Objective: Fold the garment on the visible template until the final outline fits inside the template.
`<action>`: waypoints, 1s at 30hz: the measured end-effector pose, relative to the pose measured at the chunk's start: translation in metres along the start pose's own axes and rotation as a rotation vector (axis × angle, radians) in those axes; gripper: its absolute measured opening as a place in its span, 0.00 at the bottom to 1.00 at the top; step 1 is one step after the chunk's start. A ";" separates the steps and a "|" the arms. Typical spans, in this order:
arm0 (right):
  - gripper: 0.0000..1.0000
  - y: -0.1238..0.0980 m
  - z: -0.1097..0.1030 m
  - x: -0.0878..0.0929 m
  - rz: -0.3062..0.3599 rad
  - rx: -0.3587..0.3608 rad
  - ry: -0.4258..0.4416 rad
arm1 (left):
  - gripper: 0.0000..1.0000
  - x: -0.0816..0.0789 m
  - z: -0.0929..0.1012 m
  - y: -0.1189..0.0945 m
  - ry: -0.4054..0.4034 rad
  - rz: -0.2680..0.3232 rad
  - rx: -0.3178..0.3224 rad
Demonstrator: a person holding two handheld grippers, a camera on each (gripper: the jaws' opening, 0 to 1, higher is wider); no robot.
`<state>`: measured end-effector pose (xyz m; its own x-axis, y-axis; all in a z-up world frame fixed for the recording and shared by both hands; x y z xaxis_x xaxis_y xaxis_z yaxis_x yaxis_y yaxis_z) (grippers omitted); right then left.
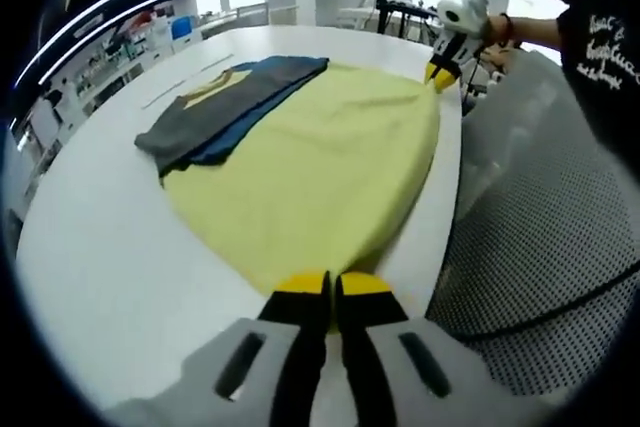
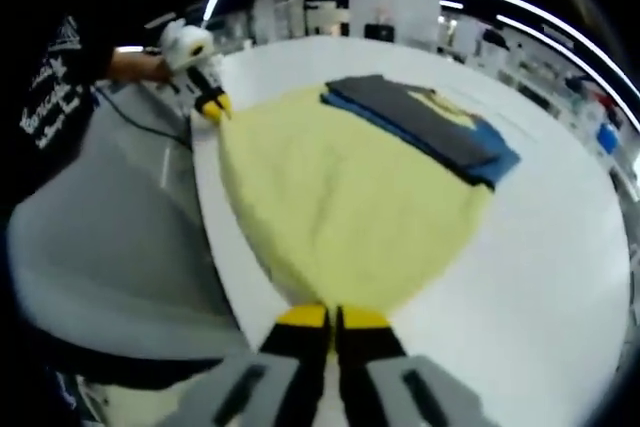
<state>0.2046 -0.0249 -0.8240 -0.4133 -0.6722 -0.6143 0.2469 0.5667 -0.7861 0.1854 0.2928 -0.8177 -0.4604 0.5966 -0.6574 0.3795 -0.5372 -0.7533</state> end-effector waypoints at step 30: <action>0.00 -0.037 -0.047 -0.002 0.013 -0.087 0.163 | 0.00 0.008 0.045 -0.041 -0.157 0.030 0.044</action>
<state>0.1552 -0.0225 -0.7904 -0.5486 -0.5826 -0.5996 0.1795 0.6184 -0.7651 0.1307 0.2925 -0.7912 -0.5707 0.4808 -0.6657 0.3609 -0.5813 -0.7293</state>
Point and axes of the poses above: the point that each gripper's makers call its tool centre point, and the gripper's own axes: y roughly forward along the fingers, z roughly to its right, x roughly out of its underside, the point moved 2 cm from there along -y, roughly backward along the fingers, and after that the axes turned 1 degree about -z, right-handed, at the moved point
